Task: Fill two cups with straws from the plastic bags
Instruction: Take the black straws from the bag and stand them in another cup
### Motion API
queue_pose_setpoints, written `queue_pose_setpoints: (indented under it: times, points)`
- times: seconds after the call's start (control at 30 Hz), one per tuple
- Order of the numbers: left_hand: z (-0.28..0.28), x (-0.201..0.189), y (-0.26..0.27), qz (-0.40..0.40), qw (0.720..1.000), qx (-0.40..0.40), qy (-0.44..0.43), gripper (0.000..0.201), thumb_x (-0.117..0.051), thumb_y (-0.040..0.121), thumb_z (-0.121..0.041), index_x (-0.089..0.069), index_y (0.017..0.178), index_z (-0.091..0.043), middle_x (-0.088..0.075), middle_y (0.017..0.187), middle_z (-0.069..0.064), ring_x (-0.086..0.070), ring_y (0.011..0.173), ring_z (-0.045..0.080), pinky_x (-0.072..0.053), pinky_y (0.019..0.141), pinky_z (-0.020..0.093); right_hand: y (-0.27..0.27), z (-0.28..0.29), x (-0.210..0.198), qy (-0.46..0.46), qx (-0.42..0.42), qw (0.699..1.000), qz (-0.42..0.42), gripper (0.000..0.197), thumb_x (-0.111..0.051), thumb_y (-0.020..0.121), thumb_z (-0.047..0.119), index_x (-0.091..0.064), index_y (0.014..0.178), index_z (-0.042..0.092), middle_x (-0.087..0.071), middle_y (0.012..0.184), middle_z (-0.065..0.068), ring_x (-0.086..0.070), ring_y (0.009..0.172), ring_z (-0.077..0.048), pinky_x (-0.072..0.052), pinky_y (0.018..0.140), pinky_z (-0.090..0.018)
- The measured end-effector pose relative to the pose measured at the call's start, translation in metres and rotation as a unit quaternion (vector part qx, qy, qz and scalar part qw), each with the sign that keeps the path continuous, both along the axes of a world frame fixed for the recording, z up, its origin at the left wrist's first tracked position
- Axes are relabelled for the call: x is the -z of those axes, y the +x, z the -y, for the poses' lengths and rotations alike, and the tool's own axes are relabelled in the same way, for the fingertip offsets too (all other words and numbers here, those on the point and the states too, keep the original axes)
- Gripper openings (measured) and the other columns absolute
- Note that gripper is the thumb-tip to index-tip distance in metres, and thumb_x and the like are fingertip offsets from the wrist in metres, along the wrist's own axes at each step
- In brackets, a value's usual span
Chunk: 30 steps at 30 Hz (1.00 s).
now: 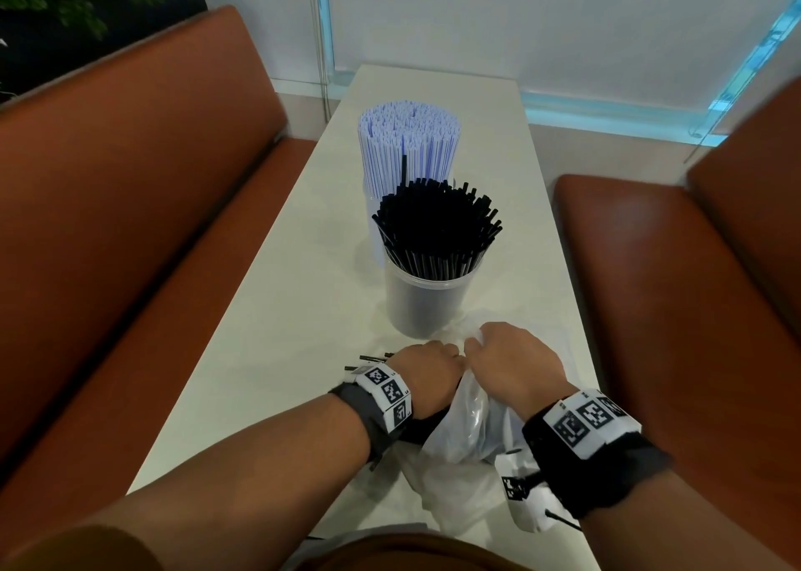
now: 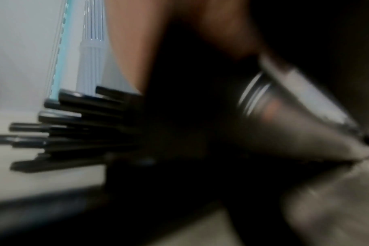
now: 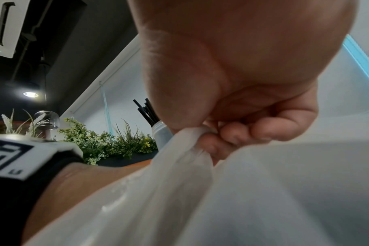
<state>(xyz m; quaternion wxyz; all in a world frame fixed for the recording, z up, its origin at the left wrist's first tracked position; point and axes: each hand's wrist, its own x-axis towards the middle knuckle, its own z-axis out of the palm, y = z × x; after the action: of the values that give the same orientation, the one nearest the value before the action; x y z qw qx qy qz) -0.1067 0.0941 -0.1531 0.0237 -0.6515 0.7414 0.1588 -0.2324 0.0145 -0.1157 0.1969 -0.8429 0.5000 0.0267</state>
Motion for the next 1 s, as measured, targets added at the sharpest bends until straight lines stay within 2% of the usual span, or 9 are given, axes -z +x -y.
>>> queue_pose_setpoints:
  times: [0.1, 0.2, 0.3, 0.5, 0.6, 0.7, 0.8, 0.9, 1.0]
  points:
    - [-0.002, -0.002, 0.006, 0.023, 0.999, -0.021, -0.026, 0.034, -0.052, 0.097, -0.021, -0.052, 0.129, -0.008, -0.055, 0.122, 0.011, -0.057, 0.11, 0.029, -0.05, 0.081, 0.04, -0.001, 0.0, 0.0, -0.017, 0.004, 1.0, 0.012, 0.027, -0.04, 0.093, 0.045, -0.051, 0.091, 0.02, -0.062, 0.081, 0.01, -0.058, 0.072, -0.011, -0.038, 0.058, -0.03]
    - [-0.01, -0.006, 0.024, 0.046, 0.996, -0.048, -0.06, 0.028, -0.054, 0.095, -0.022, -0.053, 0.121, -0.012, -0.061, 0.116, 0.009, -0.062, 0.101, 0.029, -0.045, 0.072, 0.037, -0.003, 0.001, -0.001, -0.025, -0.004, 0.998, 0.05, 0.023, -0.043, 0.094, 0.043, -0.04, 0.117, 0.039, -0.063, 0.074, 0.013, -0.06, 0.065, -0.006, -0.039, 0.055, -0.028]
    - [-0.027, -0.009, 0.051, 0.053, 0.994, -0.068, -0.065, 0.022, -0.053, 0.092, -0.021, -0.053, 0.113, -0.016, -0.065, 0.104, 0.006, -0.065, 0.089, 0.029, -0.037, 0.066, 0.034, -0.002, 0.004, -0.001, -0.028, -0.006, 0.997, 0.068, 0.024, -0.042, 0.096, 0.038, -0.04, 0.119, 0.043, -0.061, 0.077, 0.012, -0.06, 0.065, -0.006, -0.039, 0.054, -0.028]
    - [-0.066, -0.008, 0.106, 0.053, 0.987, -0.135, -0.068, 0.022, -0.052, 0.096, -0.035, -0.052, 0.115, -0.023, -0.062, 0.101, 0.0, -0.062, 0.089, 0.025, -0.049, 0.073, 0.038, -0.004, 0.008, 0.004, -0.017, 0.024, 0.998, 0.064, 0.026, -0.04, 0.1, 0.042, -0.043, 0.125, 0.041, -0.063, 0.099, 0.008, -0.063, 0.081, -0.014, -0.05, 0.072, -0.036]
    - [-0.079, -0.008, 0.12, 0.024, 0.98, -0.179, -0.079, 0.024, -0.054, 0.095, -0.037, -0.053, 0.117, -0.025, -0.061, 0.101, -0.003, -0.062, 0.089, 0.023, -0.051, 0.072, 0.037, -0.003, 0.007, 0.004, -0.016, 0.027, 0.997, 0.075, 0.043, -0.036, 0.097, 0.064, -0.052, 0.126, 0.036, -0.064, 0.103, 0.006, -0.062, 0.09, -0.014, -0.052, 0.082, -0.04]
    - [-0.084, -0.009, 0.118, -0.024, 0.974, -0.203, -0.1, 0.032, -0.055, 0.094, -0.027, -0.051, 0.125, -0.03, -0.063, 0.107, -0.006, -0.062, 0.092, 0.02, -0.051, 0.073, 0.036, -0.001, -0.004, -0.007, -0.071, 0.036, 0.948, 0.307, 0.06, -0.024, 0.091, 0.08, -0.06, 0.113, 0.037, -0.063, 0.097, 0.013, -0.059, 0.091, -0.001, -0.05, 0.08, -0.033]
    - [-0.077, -0.017, 0.101, -0.055, 0.971, -0.185, -0.139, 0.039, -0.056, 0.093, -0.025, -0.05, 0.13, -0.032, -0.064, 0.109, -0.007, -0.062, 0.092, 0.019, -0.051, 0.073, 0.035, 0.008, -0.021, -0.019, -0.033, 0.008, 0.865, 0.501, 0.045, -0.035, 0.096, 0.064, -0.064, 0.111, 0.034, -0.067, 0.107, 0.015, -0.06, 0.106, -0.002, -0.047, 0.089, -0.024]
    - [-0.063, -0.031, 0.074, -0.057, 0.972, -0.142, -0.177, 0.039, -0.058, 0.089, -0.027, -0.052, 0.128, -0.031, -0.065, 0.108, -0.007, -0.062, 0.091, 0.019, -0.051, 0.07, 0.034, 0.015, -0.031, -0.03, 0.108, -0.026, 0.869, 0.483, 0.045, -0.042, 0.097, 0.057, -0.073, 0.107, 0.026, -0.075, 0.103, 0.009, -0.067, 0.103, -0.004, -0.05, 0.091, -0.02]
    - [-0.051, -0.045, 0.059, -0.051, 0.966, -0.128, -0.218, 0.036, -0.06, 0.088, -0.027, -0.054, 0.124, -0.028, -0.066, 0.108, -0.006, -0.063, 0.089, 0.021, -0.047, 0.066, 0.032, 0.012, -0.03, -0.036, 0.087, 0.004, 0.843, 0.531, 0.028, -0.048, 0.099, 0.041, -0.074, 0.095, 0.03, -0.076, 0.095, 0.007, -0.07, 0.093, -0.007, -0.053, 0.084, -0.018]
